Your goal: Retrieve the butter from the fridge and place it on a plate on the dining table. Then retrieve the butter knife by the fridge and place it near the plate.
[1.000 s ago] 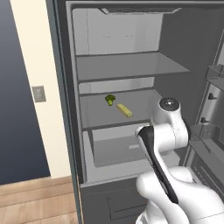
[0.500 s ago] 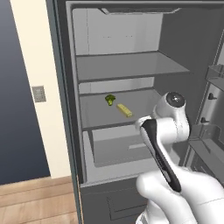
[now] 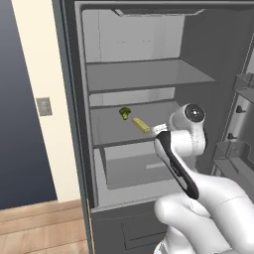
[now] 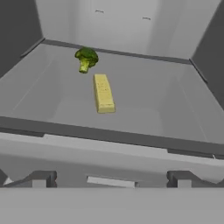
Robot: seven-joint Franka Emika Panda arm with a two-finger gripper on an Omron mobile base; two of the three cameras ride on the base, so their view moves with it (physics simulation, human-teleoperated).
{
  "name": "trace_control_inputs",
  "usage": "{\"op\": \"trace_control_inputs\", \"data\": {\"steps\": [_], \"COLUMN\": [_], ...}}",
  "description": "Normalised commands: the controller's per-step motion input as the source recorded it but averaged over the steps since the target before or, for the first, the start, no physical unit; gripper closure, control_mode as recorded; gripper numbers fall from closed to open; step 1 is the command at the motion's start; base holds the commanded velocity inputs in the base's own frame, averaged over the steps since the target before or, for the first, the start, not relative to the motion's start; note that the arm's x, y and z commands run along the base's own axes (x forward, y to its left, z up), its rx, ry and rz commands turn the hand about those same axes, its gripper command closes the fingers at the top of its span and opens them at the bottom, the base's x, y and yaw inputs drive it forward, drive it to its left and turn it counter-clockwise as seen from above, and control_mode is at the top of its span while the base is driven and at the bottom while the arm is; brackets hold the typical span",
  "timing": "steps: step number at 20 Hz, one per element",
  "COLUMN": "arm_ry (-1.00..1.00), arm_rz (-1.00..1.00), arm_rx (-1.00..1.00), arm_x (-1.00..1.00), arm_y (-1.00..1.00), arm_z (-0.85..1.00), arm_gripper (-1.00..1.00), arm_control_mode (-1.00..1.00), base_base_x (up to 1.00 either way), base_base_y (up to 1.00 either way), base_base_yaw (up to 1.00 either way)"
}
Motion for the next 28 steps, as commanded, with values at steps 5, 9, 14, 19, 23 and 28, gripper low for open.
{"op": "trace_control_inputs", "data": {"steps": [5,9,14,19,23,28], "arm_ry": [0.07,0.00,0.00,-0.07,-0.01,0.00], "arm_rz": [0.00,0.00,0.00,0.00,0.00,0.00], "arm_rx": [0.00,0.00,0.00,0.00,0.00,0.00], "arm_x": [0.39,0.36,0.44,0.43,0.44,0.39], "arm_y": [0.28,0.14,0.01,0.00,0.00,0.00], "arm_z": [0.12,0.00,-0.05,-0.15,0.00,-0.12], "arm_gripper": [-1.00,-1.00,-1.00,-1.00,-1.00,-1.00], "arm_control_mode": [-1.00,-1.00,-1.00,-1.00,-1.00,-1.00], "base_base_x": [0.00,0.00,0.00,0.00,0.00,0.00], "base_base_y": [0.00,0.00,0.00,0.00,0.00,0.00], "base_base_yaw": [0.00,0.00,0.00,0.00,0.00,0.00]}}
